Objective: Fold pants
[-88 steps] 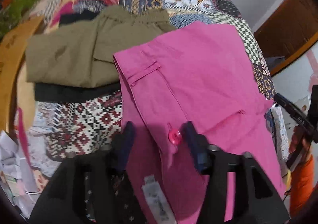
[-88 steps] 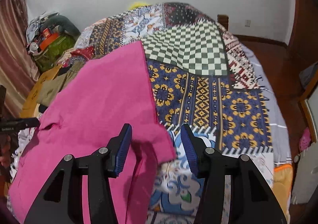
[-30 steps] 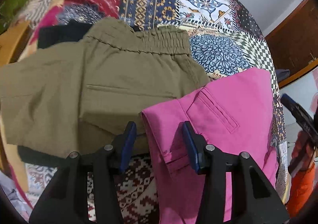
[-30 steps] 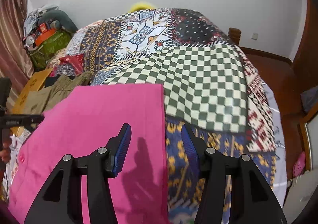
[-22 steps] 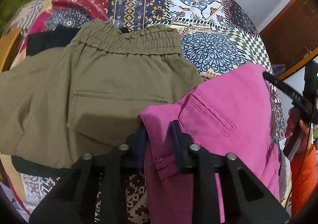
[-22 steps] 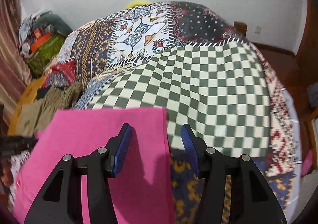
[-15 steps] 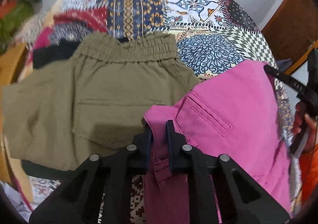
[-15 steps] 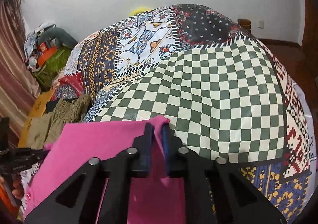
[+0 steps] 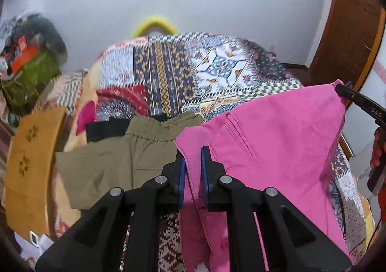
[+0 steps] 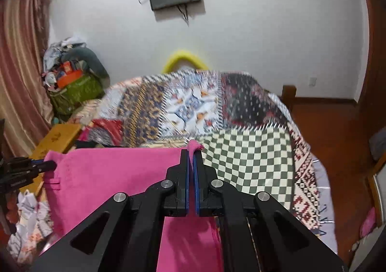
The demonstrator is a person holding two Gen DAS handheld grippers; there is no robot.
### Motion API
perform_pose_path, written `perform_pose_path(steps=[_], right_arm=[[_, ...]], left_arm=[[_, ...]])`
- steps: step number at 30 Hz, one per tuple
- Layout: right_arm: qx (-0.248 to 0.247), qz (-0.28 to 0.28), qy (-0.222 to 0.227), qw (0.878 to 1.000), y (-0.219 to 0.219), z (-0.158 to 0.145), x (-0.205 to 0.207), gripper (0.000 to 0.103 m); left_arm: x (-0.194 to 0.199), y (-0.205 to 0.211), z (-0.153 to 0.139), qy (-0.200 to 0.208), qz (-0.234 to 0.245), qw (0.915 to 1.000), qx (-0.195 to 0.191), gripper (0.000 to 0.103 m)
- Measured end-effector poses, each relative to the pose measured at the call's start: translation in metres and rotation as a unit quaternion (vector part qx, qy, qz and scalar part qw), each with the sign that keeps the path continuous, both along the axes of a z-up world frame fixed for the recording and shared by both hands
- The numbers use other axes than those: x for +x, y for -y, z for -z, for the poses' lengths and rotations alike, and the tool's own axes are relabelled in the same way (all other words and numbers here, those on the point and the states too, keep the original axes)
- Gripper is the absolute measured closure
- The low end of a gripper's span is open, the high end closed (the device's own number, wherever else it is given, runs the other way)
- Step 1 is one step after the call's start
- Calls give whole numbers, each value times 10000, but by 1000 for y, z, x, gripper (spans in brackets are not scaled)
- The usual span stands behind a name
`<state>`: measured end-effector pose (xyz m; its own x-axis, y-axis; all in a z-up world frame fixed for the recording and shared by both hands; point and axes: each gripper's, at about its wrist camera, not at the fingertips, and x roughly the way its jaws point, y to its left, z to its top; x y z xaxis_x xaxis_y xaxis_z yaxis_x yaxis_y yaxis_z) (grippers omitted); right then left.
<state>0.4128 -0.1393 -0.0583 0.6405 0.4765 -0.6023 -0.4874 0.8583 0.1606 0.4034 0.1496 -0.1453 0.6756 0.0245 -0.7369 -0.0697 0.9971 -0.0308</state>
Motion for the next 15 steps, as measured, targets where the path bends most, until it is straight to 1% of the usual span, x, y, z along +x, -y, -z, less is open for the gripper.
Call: perform_pose_path(steps=[2,6,10,15], right_arm=[[-1,-43,88,10000,5,-12,-17,101],[5,-124,134,9998,18,-24,-53,101],[-89,-195,169,9996,33,-27,-90,101],[-137,-226,72,9996,50,-24,-126,100]], left_arm=[[-13,7,-9,58,69,9999,83,91],[-50,25,-19,200,249,9989,334,91],[-89,41,-23,297,373,9975,528,91],[-130,58,-22,376,567,9947,766,91]])
